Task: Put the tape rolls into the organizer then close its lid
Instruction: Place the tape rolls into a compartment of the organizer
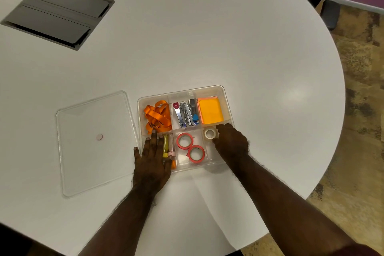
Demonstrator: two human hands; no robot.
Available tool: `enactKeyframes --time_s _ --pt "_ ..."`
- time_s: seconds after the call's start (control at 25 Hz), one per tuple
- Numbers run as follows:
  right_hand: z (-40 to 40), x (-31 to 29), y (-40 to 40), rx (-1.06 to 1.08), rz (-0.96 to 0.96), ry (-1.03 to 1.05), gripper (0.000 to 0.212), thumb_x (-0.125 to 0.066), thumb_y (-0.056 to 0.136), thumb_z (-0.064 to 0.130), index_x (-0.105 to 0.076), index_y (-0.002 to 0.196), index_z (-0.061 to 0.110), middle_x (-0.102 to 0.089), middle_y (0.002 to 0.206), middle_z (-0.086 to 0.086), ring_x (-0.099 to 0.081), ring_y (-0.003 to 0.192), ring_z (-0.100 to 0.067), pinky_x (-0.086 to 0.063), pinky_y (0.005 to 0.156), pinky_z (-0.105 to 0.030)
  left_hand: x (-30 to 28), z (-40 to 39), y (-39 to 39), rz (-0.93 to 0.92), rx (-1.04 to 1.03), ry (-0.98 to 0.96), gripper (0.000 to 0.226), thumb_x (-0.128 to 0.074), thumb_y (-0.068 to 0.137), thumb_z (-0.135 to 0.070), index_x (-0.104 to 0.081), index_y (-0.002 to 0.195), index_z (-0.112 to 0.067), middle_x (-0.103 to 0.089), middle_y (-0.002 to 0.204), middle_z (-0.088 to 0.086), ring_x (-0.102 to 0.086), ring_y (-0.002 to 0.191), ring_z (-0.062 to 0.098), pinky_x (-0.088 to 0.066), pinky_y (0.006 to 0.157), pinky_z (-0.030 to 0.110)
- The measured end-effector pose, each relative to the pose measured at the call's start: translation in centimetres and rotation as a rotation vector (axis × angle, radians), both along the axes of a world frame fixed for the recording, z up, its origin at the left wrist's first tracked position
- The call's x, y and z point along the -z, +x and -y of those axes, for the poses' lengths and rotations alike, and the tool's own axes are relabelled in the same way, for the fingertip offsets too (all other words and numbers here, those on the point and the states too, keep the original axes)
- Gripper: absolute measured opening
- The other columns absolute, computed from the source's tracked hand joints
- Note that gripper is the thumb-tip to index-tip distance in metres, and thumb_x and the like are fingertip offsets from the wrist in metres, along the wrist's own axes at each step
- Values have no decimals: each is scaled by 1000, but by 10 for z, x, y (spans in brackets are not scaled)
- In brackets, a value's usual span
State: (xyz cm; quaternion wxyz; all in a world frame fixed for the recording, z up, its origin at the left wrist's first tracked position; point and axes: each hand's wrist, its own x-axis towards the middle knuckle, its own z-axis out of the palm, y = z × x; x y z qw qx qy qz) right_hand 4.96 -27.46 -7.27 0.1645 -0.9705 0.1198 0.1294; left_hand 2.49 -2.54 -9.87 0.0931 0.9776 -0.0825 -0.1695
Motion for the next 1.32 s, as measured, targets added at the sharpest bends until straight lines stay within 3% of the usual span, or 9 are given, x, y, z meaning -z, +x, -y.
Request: enactKeyframes --time_s 0.32,0.4,0.56,0.88,1.32 --pt "15 -12 6 -69 -22 5 33 -60 92 18 -60 126 18 -66 126 -7 -65 109 -28 -52 91 -38 -3 0 -1 1 1 -5 73 -15 90 -56 -6 153 -21 4 162 5 -9 150 29 -9 118 62" --pt "33 -18 9 -140 -81 -49 42 -58 92 11 -56 132 24 -63 132 -3 -62 116 -25 -50 95 -38 -2 1 -1 1 -3 -7 71 -18 91 -55 -5 152 -21 5 162 5 -10 150 30 -10 118 63" --pt "39 -25 6 -402 -164 -227 47 -56 95 20 -46 141 24 -60 135 -4 -59 121 -25 -49 96 -36 -4 2 -1 2 -2 -9 72 -19 91 -55 -6 152 -20 3 162 5 -11 149 30 -12 117 64" --pt "22 -23 1 -410 -253 -354 20 -59 87 13 -62 107 15 -69 108 -4 -68 98 -29 -52 78 -33 -5 2 -1 1 2 11 72 -24 91 -53 -9 152 -19 -2 163 7 -12 149 31 -12 117 64" --pt "6 -16 -3 -337 -245 -238 20 -60 92 22 -65 107 9 -72 107 -8 -70 97 -27 -55 81 -36 -6 2 -1 8 10 10 74 -16 89 -55 -12 152 -17 -5 162 8 -15 148 33 -13 116 65"
